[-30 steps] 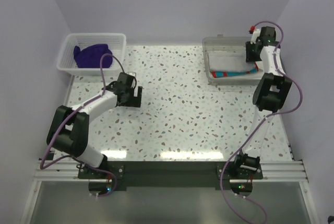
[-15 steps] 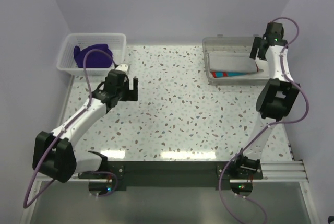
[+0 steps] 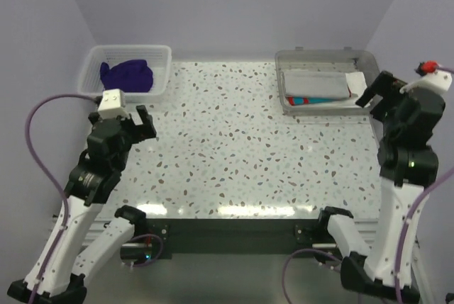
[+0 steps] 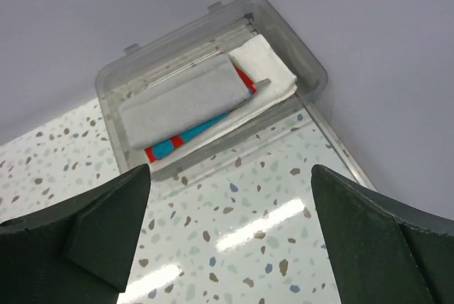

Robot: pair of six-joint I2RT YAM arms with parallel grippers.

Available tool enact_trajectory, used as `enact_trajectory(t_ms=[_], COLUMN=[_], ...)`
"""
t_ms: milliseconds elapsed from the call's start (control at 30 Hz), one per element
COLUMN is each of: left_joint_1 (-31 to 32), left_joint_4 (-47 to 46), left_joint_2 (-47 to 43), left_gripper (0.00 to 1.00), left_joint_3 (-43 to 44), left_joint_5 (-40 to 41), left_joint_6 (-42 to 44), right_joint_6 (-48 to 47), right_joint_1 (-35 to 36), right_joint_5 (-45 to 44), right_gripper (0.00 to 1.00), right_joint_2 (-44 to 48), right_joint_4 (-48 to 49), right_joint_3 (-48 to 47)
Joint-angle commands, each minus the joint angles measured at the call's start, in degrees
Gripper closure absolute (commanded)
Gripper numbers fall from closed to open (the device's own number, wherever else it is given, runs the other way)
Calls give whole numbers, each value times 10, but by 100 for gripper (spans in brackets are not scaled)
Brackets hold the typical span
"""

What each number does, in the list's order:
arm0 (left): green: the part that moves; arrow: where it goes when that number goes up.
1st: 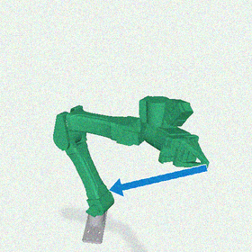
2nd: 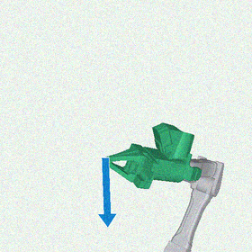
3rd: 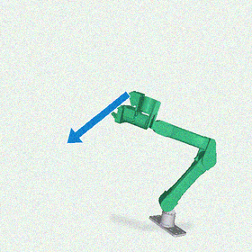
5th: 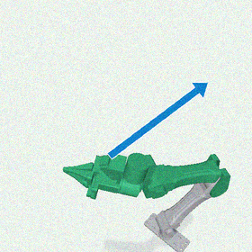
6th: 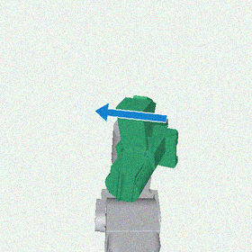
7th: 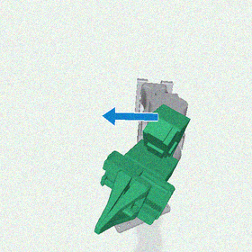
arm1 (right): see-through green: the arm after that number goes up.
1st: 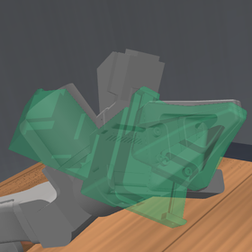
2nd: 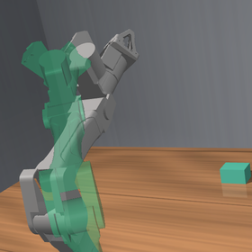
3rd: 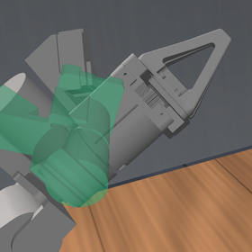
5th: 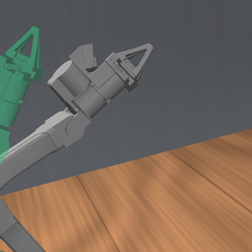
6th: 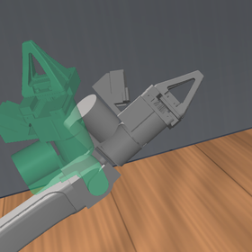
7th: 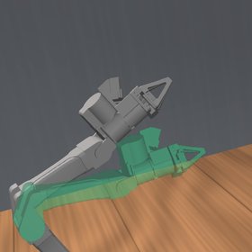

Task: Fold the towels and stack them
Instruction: Neatly place the folded towel into the bin

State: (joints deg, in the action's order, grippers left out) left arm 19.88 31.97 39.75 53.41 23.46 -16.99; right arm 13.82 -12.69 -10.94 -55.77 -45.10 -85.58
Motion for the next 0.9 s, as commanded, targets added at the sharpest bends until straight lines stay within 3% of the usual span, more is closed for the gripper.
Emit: enact_trajectory(t_ms=[0,233,433,867], left_joint_1=[-4,-4,-4,-4], left_joint_4=[62,76,53,46], left_joint_2=[-62,-213,-301,-281], left_gripper=[0,0,0,0], left_joint_3=[42,12,-38,-59], left_joint_5=[47,81,85,95], left_joint_6=[-20,-30,-30,-23], right_joint_6=[40,37,18,5], right_joint_1=[30,143,172,180], right_joint_5=[3,-58,-65,-51], right_gripper=[1,1,1,1], right_joint_2=[125,265,336,346], right_joint_4=[13,-31,-31,-7], right_joint_3=[94,189,262,296])
